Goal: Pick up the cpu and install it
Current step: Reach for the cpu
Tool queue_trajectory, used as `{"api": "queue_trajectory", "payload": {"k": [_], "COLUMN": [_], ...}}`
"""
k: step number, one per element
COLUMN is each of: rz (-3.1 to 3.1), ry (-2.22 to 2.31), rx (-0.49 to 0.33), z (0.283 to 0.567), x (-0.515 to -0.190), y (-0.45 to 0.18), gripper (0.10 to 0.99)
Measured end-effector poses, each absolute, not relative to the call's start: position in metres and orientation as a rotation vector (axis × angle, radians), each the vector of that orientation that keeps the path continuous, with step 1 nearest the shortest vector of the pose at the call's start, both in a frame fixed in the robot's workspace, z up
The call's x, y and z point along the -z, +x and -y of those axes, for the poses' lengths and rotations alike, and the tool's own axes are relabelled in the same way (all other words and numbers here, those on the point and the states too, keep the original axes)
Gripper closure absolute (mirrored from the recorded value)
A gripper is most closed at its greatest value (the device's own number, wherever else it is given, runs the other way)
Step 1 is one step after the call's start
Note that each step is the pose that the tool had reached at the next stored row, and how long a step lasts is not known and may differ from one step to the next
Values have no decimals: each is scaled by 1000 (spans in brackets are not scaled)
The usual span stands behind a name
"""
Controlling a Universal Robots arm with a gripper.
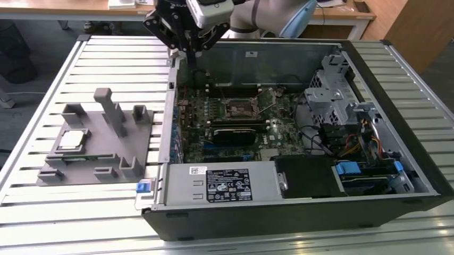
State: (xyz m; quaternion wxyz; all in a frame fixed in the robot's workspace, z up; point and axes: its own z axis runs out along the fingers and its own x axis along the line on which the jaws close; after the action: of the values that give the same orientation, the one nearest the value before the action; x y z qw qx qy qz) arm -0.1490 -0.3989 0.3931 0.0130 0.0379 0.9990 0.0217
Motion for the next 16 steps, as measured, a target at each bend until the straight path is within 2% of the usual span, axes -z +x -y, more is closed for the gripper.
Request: {"api": "queue_trajectory", "payload": {"k": [16], "rz": [-3112], "ry": [118], "rx": [-68], "z": [399], "x": [-393], "y": [-161], "gripper": [980]}}
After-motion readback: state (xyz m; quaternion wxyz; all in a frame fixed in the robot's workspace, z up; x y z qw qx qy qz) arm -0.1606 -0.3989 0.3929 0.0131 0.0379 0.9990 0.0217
